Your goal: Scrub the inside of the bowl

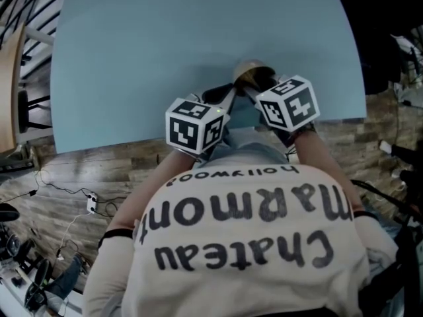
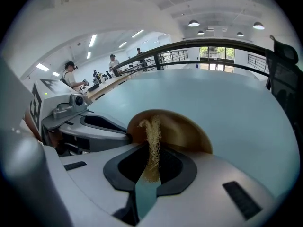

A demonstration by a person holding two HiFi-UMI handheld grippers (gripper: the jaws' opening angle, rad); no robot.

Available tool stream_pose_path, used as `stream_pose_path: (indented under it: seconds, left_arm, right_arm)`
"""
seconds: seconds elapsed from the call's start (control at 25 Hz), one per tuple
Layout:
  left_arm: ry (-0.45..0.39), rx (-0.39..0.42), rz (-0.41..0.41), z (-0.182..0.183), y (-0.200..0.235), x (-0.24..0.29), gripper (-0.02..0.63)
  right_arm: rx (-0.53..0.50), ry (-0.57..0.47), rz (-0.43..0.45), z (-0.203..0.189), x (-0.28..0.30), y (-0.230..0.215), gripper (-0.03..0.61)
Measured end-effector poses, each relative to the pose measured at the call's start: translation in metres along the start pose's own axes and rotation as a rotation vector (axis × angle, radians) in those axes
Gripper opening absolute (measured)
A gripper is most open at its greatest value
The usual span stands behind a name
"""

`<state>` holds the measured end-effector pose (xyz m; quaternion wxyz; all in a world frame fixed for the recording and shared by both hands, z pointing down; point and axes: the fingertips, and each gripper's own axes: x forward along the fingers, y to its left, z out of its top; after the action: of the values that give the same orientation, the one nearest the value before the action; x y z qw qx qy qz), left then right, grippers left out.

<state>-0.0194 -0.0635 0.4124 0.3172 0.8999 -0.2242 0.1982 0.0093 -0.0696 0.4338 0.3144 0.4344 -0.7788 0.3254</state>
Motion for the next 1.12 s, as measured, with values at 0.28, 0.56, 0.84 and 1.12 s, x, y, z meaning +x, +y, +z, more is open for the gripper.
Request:
stream_pose_path:
  seconds: [0.28, 0.56, 0.84, 1.12]
  left_arm:
    - [-0.009, 0.009, 0.021, 0.002, -0.003, 0.001, 0.009]
    - [-0.016, 0.003, 0.035, 0.001, -0.007, 0.002, 0.009]
    - [-0.029, -0.006, 0.042, 0.003, -0.003, -0.004, 0.011]
    - [-0.057, 0.021, 0.048, 0.007, -0.006, -0.008, 0.012]
  right_arm:
    - [0.077, -0.033, -0.024, 0.002, -0.002, -0.020, 0.063]
    - [0.094, -0.034, -0.030, -0.001, -0.003, -0.026, 0.063]
    - [0.115, -0.056, -0.075, 0.005, -0.007, -0.035, 0.063]
    - [0.153, -0.097, -0.099, 0.006, -0.012, -0.041, 0.063]
